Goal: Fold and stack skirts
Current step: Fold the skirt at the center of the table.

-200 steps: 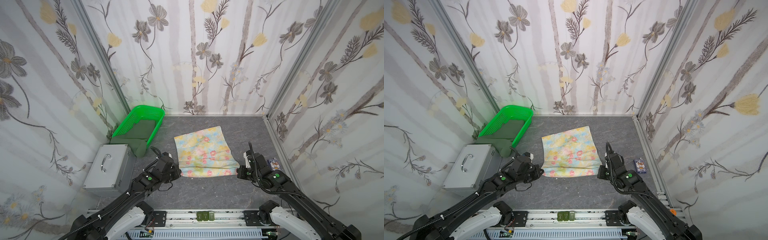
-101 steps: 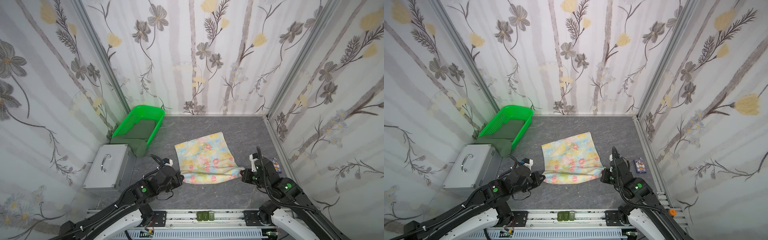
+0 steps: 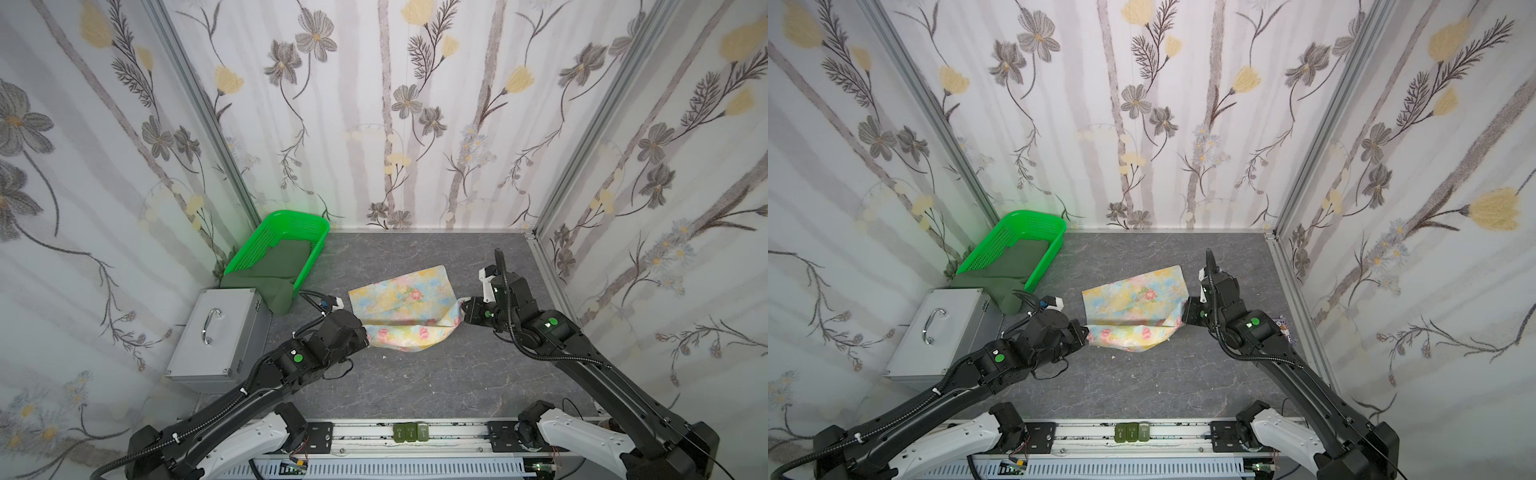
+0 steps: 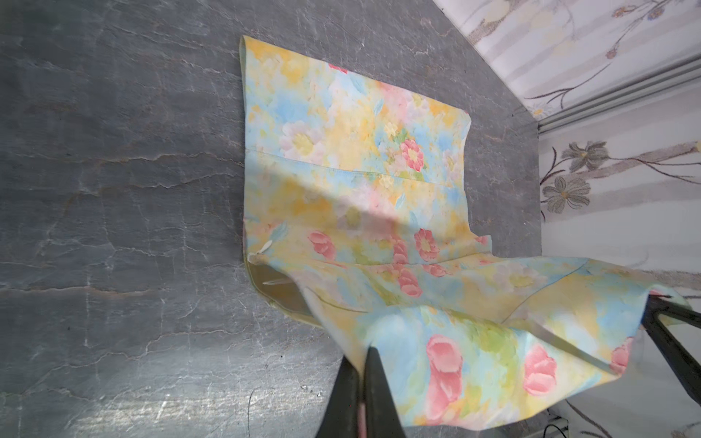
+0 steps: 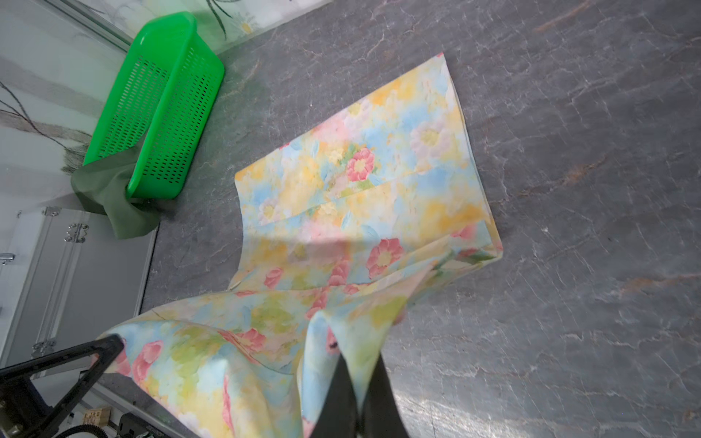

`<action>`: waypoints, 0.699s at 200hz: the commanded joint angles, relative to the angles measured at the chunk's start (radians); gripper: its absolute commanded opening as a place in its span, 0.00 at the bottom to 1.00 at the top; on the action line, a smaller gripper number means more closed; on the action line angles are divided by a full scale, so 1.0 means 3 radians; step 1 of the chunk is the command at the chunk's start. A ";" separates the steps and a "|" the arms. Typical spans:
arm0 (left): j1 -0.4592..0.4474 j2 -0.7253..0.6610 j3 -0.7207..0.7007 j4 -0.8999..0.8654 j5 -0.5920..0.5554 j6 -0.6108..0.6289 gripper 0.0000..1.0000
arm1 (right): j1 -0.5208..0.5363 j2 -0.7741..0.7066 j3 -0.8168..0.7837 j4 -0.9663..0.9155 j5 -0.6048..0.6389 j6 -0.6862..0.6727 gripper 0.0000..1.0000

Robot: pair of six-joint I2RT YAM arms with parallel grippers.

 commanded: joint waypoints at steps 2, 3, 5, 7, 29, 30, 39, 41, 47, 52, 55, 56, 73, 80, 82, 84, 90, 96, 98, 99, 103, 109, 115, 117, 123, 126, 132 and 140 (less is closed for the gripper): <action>0.0153 0.0059 0.0048 0.0033 -0.0213 0.0086 0.00 | -0.0041 0.0196 0.0095 0.0372 -0.0098 -0.0110 0.00; 0.0159 0.0061 0.0049 0.0036 -0.0214 0.0092 0.00 | -0.0051 0.0219 0.0103 0.0381 -0.0114 -0.0113 0.00; 0.0174 0.0070 0.0048 0.0045 -0.0218 0.0103 0.00 | -0.0057 0.0238 0.0112 0.0391 -0.0128 -0.0111 0.00; 0.0191 0.0074 0.0049 0.0051 -0.0219 0.0119 0.00 | -0.0064 0.0260 0.0122 0.0397 -0.0140 -0.0113 0.00; 0.0383 0.0165 0.0046 0.0150 -0.0153 0.0226 0.00 | -0.0110 0.0414 0.0152 0.0533 -0.0181 -0.0127 0.00; 0.0392 0.0172 0.0045 0.0159 -0.0150 0.0231 0.00 | -0.0113 0.0419 0.0152 0.0538 -0.0181 -0.0126 0.00; 0.0451 0.0228 0.0035 0.0224 -0.0112 0.0268 0.00 | -0.0150 0.0485 0.0163 0.0607 -0.0219 -0.0129 0.00; 0.0463 0.0243 0.0034 0.0242 -0.0098 0.0277 0.00 | -0.0163 0.0514 0.0170 0.0628 -0.0232 -0.0129 0.00; 0.0495 0.0291 0.0024 0.0298 -0.0052 0.0307 0.00 | -0.0188 0.0564 0.0190 0.0647 -0.0251 -0.0129 0.00; 0.0516 0.0339 0.0024 0.0342 -0.0025 0.0324 0.00 | -0.0209 0.0610 0.0214 0.0652 -0.0277 -0.0129 0.00; 0.0532 0.0365 0.0024 0.0361 -0.0008 0.0334 0.00 | -0.0211 0.0628 0.0222 0.0658 -0.0286 -0.0133 0.00; 0.0535 0.0375 0.0024 0.0369 -0.0006 0.0336 0.00 | -0.0214 0.0636 0.0226 0.0659 -0.0290 -0.0134 0.00; 0.0574 0.0533 0.0033 0.0479 0.0065 0.0388 0.00 | -0.0237 0.0754 0.0264 0.0698 -0.0290 -0.0159 0.00; 0.0587 0.0597 0.0031 0.0515 0.0076 0.0406 0.00 | -0.0247 0.0788 0.0277 0.0710 -0.0289 -0.0174 0.00; 0.0589 0.0613 0.0029 0.0528 0.0081 0.0411 0.00 | -0.0248 0.0798 0.0280 0.0715 -0.0290 -0.0178 0.00; 0.0593 0.0622 0.0029 0.0540 0.0083 0.0416 0.00 | -0.0252 0.0812 0.0283 0.0718 -0.0284 -0.0182 0.00; 0.0599 0.0669 0.0028 0.0578 0.0099 0.0425 0.00 | -0.0262 0.0844 0.0295 0.0733 -0.0274 -0.0185 0.00; 0.0614 0.0705 0.0024 0.0612 0.0098 0.0432 0.00 | -0.0277 0.0883 0.0305 0.0748 -0.0274 -0.0189 0.00; 0.0619 0.0717 0.0024 0.0622 0.0100 0.0434 0.00 | -0.0282 0.0895 0.0309 0.0751 -0.0275 -0.0186 0.00; 0.0625 0.0722 0.0024 0.0627 0.0101 0.0435 0.00 | -0.0286 0.0903 0.0313 0.0754 -0.0279 -0.0186 0.00; 0.0638 0.0744 0.0023 0.0643 0.0103 0.0438 0.00 | -0.0293 0.0926 0.0320 0.0763 -0.0288 -0.0189 0.00; 0.0654 0.0771 0.0024 0.0666 0.0110 0.0440 0.00 | -0.0308 0.0963 0.0334 0.0781 -0.0294 -0.0194 0.00; 0.0680 0.0792 0.0024 0.0687 0.0120 0.0445 0.00 | -0.0318 0.1000 0.0349 0.0793 -0.0304 -0.0196 0.00; 0.0686 0.0799 0.0024 0.0698 0.0122 0.0449 0.00 | -0.0324 0.1020 0.0359 0.0800 -0.0306 -0.0202 0.00; 0.0710 0.0816 0.0024 0.0725 0.0128 0.0459 0.00 | -0.0334 0.1051 0.0376 0.0804 -0.0309 -0.0204 0.00; 0.0724 0.0825 0.0022 0.0740 0.0128 0.0463 0.00 | -0.0338 0.1071 0.0389 0.0808 -0.0309 -0.0209 0.00; 0.0746 0.0839 0.0024 0.0761 0.0127 0.0471 0.00 | -0.0345 0.1109 0.0414 0.0812 -0.0309 -0.0215 0.00; 0.0792 0.0858 0.0032 0.0789 0.0137 0.0478 0.00 | -0.0363 0.1157 0.0455 0.0823 -0.0311 -0.0221 0.00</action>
